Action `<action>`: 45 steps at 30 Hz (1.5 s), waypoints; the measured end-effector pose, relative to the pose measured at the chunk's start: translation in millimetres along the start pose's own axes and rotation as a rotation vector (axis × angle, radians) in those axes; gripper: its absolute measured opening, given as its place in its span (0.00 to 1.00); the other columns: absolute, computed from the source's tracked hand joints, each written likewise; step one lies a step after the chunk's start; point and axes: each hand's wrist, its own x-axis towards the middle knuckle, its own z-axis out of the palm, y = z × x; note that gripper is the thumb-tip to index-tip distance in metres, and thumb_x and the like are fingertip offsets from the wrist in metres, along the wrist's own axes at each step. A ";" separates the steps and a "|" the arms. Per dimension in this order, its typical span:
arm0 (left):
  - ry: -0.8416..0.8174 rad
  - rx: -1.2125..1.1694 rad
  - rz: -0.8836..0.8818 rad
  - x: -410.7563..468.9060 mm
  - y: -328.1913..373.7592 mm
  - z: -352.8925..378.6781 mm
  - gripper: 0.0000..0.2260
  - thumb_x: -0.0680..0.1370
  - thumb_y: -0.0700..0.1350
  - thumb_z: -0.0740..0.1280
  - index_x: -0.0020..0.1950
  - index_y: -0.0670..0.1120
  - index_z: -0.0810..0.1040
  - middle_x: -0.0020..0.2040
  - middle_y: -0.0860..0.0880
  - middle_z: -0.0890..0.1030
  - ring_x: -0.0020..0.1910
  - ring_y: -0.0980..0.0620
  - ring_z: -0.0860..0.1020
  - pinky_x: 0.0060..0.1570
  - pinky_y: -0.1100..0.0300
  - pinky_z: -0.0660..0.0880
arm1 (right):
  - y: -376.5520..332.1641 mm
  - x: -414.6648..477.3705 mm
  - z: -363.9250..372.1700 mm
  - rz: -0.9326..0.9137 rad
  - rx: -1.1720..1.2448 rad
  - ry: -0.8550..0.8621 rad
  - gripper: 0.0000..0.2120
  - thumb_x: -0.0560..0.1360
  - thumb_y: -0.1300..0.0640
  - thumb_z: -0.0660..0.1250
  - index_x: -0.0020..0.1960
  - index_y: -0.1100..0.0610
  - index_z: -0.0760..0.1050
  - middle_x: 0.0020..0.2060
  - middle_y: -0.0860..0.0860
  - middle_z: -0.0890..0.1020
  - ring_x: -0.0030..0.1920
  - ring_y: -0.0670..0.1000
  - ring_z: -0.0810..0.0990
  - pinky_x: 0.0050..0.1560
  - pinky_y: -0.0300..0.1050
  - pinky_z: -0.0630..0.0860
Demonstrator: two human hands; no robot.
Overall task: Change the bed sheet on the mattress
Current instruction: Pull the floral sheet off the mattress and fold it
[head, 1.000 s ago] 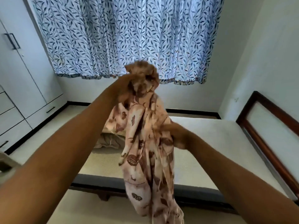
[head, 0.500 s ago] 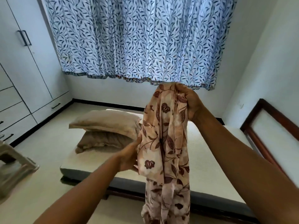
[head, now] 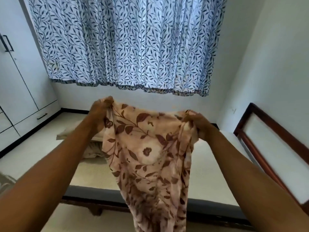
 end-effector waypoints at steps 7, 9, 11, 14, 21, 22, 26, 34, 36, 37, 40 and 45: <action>-0.315 0.291 -0.141 -6.9 -17.1 15.8 0.22 0.77 0.29 0.66 0.70 0.41 0.73 0.57 0.37 0.82 0.53 0.38 0.83 0.48 0.48 0.83 | 35.4 -9.2 -18.1 0.097 -0.559 0.053 0.04 0.76 0.65 0.67 0.47 0.59 0.79 0.35 0.53 0.78 0.35 0.51 0.78 0.30 0.38 0.74; -0.250 0.261 -0.126 -4.6 -14.7 13.5 0.21 0.77 0.29 0.66 0.69 0.40 0.74 0.54 0.38 0.84 0.52 0.37 0.83 0.49 0.46 0.83 | 37.6 0.2 -31.3 0.050 -0.446 0.175 0.07 0.74 0.67 0.67 0.43 0.58 0.82 0.36 0.53 0.79 0.39 0.52 0.78 0.35 0.42 0.74; -0.198 0.158 -0.084 -2.9 -3.4 7.5 0.20 0.78 0.28 0.65 0.68 0.43 0.76 0.49 0.44 0.86 0.48 0.43 0.84 0.43 0.50 0.83 | 34.7 12.2 -54.2 -0.039 -0.347 0.431 0.05 0.75 0.63 0.70 0.45 0.58 0.85 0.39 0.50 0.83 0.41 0.51 0.81 0.43 0.45 0.79; -0.185 0.025 -0.027 1.2 13.2 4.1 0.22 0.78 0.28 0.64 0.69 0.44 0.76 0.55 0.41 0.84 0.51 0.42 0.84 0.47 0.46 0.83 | 46.1 22.2 -88.4 0.146 -0.381 0.659 0.16 0.76 0.51 0.69 0.53 0.63 0.82 0.46 0.58 0.83 0.47 0.59 0.83 0.51 0.52 0.80; -0.167 0.034 -0.008 10.6 24.8 0.0 0.15 0.78 0.30 0.64 0.62 0.42 0.77 0.48 0.43 0.84 0.46 0.44 0.84 0.44 0.53 0.83 | 74.0 1.6 -24.2 0.340 0.025 -0.163 0.29 0.87 0.45 0.50 0.67 0.68 0.75 0.66 0.68 0.76 0.62 0.64 0.79 0.66 0.60 0.74; -0.172 0.056 -0.025 10.0 25.7 1.5 0.15 0.78 0.30 0.64 0.63 0.42 0.77 0.47 0.43 0.83 0.45 0.45 0.83 0.44 0.54 0.83 | 62.3 -2.7 -10.0 0.338 0.070 -0.217 0.37 0.84 0.36 0.47 0.66 0.67 0.76 0.64 0.68 0.78 0.62 0.64 0.80 0.66 0.58 0.74; -0.250 -0.053 0.012 18.8 48.6 -3.8 0.09 0.80 0.33 0.59 0.52 0.43 0.77 0.44 0.44 0.80 0.40 0.49 0.81 0.44 0.56 0.81 | 4.4 -16.1 2.1 0.089 0.255 -0.374 0.44 0.74 0.27 0.59 0.63 0.69 0.75 0.52 0.65 0.82 0.57 0.63 0.80 0.69 0.59 0.71; -0.244 0.188 -0.084 23.9 10.7 -14.7 0.08 0.79 0.32 0.66 0.54 0.42 0.79 0.47 0.43 0.82 0.50 0.40 0.81 0.41 0.57 0.83 | 74.4 -31.8 5.6 0.349 -0.217 -0.443 0.25 0.75 0.49 0.76 0.63 0.65 0.77 0.55 0.65 0.83 0.51 0.62 0.84 0.62 0.63 0.78; -0.268 0.232 -0.097 23.8 6.4 -19.6 0.10 0.78 0.29 0.63 0.56 0.39 0.79 0.45 0.43 0.83 0.45 0.44 0.82 0.42 0.57 0.82 | 72.4 -38.4 16.8 0.300 -0.213 -0.434 0.18 0.73 0.52 0.77 0.55 0.64 0.79 0.48 0.64 0.81 0.43 0.58 0.83 0.46 0.51 0.84; -0.277 0.194 -0.093 25.3 10.7 -22.9 0.10 0.78 0.30 0.63 0.56 0.38 0.78 0.45 0.44 0.84 0.44 0.46 0.83 0.45 0.55 0.82 | 61.1 -40.4 23.7 0.260 -0.132 -0.413 0.13 0.75 0.53 0.74 0.52 0.62 0.81 0.44 0.60 0.82 0.40 0.54 0.82 0.40 0.45 0.82; -0.209 -0.147 -0.096 32.1 18.1 -28.1 0.12 0.79 0.43 0.65 0.59 0.38 0.79 0.49 0.43 0.85 0.47 0.44 0.84 0.50 0.51 0.82 | 13.7 -33.8 36.3 0.081 0.156 -0.357 0.13 0.83 0.57 0.60 0.54 0.61 0.82 0.44 0.56 0.85 0.42 0.51 0.85 0.42 0.44 0.83; -0.171 0.160 -0.378 13.8 -41.9 -26.0 0.20 0.75 0.59 0.71 0.54 0.43 0.81 0.48 0.42 0.82 0.41 0.46 0.79 0.36 0.57 0.76 | -41.4 -20.5 52.9 -0.147 0.322 -0.314 0.19 0.82 0.52 0.62 0.66 0.64 0.77 0.60 0.62 0.82 0.59 0.60 0.82 0.60 0.56 0.81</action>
